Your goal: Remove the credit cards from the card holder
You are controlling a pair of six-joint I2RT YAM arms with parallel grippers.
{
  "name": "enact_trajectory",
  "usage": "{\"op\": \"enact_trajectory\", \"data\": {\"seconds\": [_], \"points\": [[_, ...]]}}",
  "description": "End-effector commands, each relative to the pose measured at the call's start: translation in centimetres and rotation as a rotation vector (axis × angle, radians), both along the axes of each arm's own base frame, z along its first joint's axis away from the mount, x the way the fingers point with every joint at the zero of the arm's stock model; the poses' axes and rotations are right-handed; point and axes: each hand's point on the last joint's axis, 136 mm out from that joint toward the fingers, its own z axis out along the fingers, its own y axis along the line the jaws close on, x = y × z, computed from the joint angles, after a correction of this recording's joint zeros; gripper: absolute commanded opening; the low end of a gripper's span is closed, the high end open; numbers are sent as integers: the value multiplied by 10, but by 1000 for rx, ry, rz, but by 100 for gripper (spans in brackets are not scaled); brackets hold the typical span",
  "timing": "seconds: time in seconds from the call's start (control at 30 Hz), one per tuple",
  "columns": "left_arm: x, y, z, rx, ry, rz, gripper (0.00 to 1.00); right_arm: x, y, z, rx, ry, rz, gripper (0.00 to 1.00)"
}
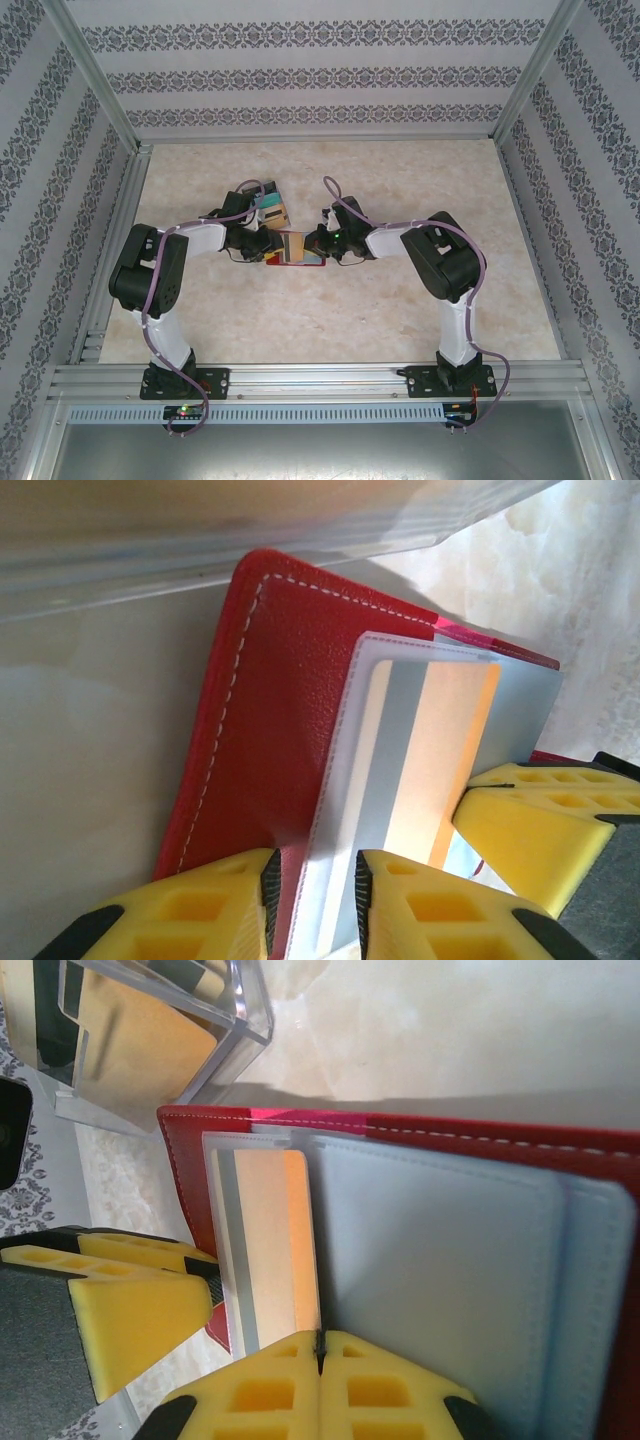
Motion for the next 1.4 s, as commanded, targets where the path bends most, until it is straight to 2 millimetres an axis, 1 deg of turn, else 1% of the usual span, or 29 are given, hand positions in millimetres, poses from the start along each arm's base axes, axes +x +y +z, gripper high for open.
{"op": "enact_trajectory", "data": {"seconds": [0.0,0.3,0.47,0.6,0.73,0.8,0.9,0.97,1.03,1.2,1.37], "points": [[-14,9,-20,67,73,-3,29,3,-12,3,-15,-18,-18,0],[-14,10,-18,66,72,-4,29,6,-19,10,-16,-33,-18,0],[-13,11,-15,65,65,4,29,0,-19,12,-17,-36,-10,0],[-10,11,-10,59,53,8,29,-6,-18,9,-20,-28,-6,0],[-6,10,-1,49,34,11,29,-11,-15,6,-25,-24,0,0],[-4,9,7,45,19,15,30,-10,-14,4,-26,-23,-2,10],[0,10,19,48,-6,17,31,-7,-12,5,-19,-26,-4,13],[1,10,27,52,-20,13,32,-3,-10,9,-9,-34,-3,20],[2,9,31,48,-28,6,32,-1,-6,12,-1,-39,4,23],[1,8,32,35,-27,4,32,1,-1,10,20,-27,6,25],[5,3,38,9,-47,-2,32,1,5,8,30,-16,19,25]]}}
